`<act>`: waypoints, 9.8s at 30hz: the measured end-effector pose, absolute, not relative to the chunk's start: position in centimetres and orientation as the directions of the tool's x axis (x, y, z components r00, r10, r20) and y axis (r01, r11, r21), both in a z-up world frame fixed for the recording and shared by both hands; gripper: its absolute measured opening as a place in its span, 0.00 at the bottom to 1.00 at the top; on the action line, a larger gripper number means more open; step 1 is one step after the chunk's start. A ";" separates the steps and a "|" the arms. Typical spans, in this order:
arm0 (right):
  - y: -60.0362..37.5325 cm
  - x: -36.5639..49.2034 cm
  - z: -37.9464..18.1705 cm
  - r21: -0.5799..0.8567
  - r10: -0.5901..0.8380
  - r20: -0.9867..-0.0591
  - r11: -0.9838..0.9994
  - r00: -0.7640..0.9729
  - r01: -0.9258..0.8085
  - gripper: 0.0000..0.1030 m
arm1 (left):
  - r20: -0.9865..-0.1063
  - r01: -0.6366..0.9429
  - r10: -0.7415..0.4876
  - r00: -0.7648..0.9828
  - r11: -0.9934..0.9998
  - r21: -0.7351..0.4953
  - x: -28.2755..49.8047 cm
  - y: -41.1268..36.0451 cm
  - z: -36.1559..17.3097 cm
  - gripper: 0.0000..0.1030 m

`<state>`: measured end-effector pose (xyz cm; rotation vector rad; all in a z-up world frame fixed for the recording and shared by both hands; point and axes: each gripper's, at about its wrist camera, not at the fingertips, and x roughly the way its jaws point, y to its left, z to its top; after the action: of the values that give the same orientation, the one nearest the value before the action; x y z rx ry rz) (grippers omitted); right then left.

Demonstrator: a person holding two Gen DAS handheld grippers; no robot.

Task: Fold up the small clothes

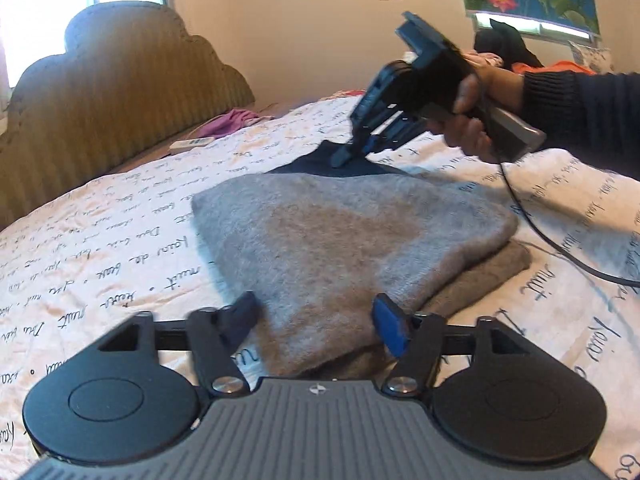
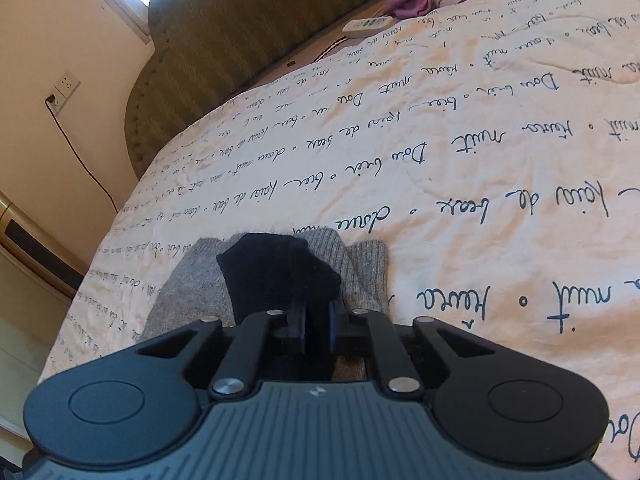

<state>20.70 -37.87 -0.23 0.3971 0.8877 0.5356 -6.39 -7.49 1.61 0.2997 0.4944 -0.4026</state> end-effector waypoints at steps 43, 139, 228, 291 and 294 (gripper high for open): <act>-39.0 3.8 -0.5 0.640 0.718 -0.598 0.695 0.355 -0.327 0.05 | -0.595 0.509 -0.331 0.732 0.847 0.155 -7.4 -3.0 2.5 0.13; -32.5 21.2 -0.1 0.793 0.783 -0.373 0.547 0.497 -0.267 0.19 | -0.617 0.114 -0.596 0.515 0.760 -0.639 18.6 5.1 4.5 0.38; -29.5 7.7 -3.2 0.794 0.848 -0.475 0.529 0.236 -0.300 0.12 | -0.622 0.084 -0.655 0.430 0.715 -0.694 0.8 13.0 1.3 0.10; -20.2 -2.8 -3.7 0.125 0.221 -0.617 0.975 0.756 -0.183 0.93 | -0.662 0.108 -0.088 0.744 0.994 -0.011 -5.9 3.3 0.4 1.00; -19.0 -2.8 -3.8 0.040 0.152 -0.631 0.986 0.761 -0.163 0.99 | -0.664 0.108 -0.080 0.744 0.994 0.002 -5.8 3.2 0.4 1.00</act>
<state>-2.78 -18.96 -3.85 -0.0171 0.6847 0.1710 -5.79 3.15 0.36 0.0409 0.7249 -0.1029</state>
